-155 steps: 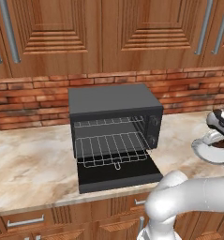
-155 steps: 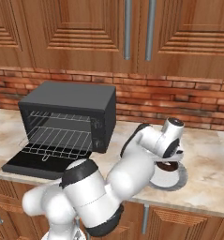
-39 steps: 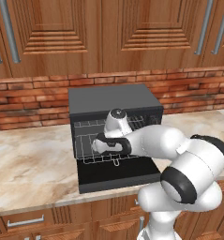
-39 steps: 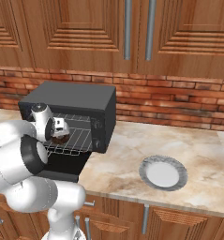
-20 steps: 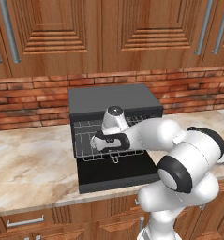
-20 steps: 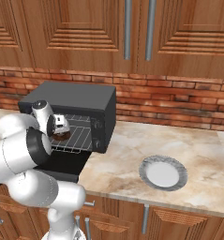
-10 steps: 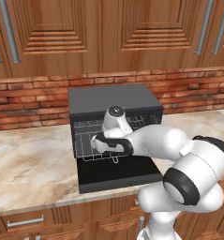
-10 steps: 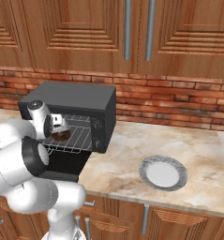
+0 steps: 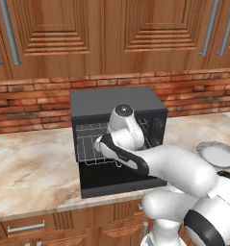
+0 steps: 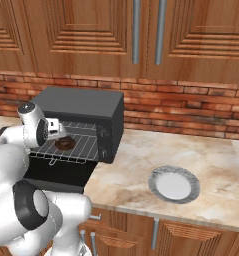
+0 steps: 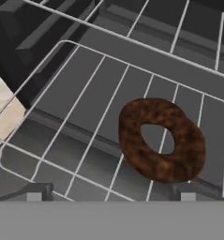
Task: Pick up the bagel from the plate, place it on the toaster oven rack, close the door, and set the timer.
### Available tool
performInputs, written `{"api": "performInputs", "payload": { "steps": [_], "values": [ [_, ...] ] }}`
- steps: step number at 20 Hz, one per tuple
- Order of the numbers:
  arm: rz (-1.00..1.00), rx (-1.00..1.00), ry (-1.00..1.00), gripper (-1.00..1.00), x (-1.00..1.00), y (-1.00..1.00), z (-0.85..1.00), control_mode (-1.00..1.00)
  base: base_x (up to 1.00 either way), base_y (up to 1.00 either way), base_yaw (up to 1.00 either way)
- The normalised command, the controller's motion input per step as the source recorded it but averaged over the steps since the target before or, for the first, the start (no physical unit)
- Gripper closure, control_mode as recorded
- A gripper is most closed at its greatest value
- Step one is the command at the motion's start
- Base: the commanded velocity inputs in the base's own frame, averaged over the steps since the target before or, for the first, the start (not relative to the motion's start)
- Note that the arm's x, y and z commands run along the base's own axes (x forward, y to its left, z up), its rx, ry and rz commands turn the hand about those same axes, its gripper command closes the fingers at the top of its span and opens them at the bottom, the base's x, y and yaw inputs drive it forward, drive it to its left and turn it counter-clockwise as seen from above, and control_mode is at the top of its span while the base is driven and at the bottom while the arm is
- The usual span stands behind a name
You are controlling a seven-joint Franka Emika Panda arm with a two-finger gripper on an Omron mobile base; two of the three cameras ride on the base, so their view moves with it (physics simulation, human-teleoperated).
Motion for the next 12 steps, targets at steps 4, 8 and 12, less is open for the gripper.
{"api": "performInputs", "payload": {
  "steps": [4,8,12],
  "values": [
    [-0.1,0.01,0.01,-1.0,-0.76,-0.03,0.2,-1.0,0.0,0.0,0.0],
    [-0.21,0.06,0.05,-1.0,-0.81,-0.2,0.02,-1.0,0.0,0.0,0.0],
    [-0.3,0.07,0.0,-1.0,-0.69,-0.32,0.0,-1.0,0.0,0.0,0.0]
  ]
}}
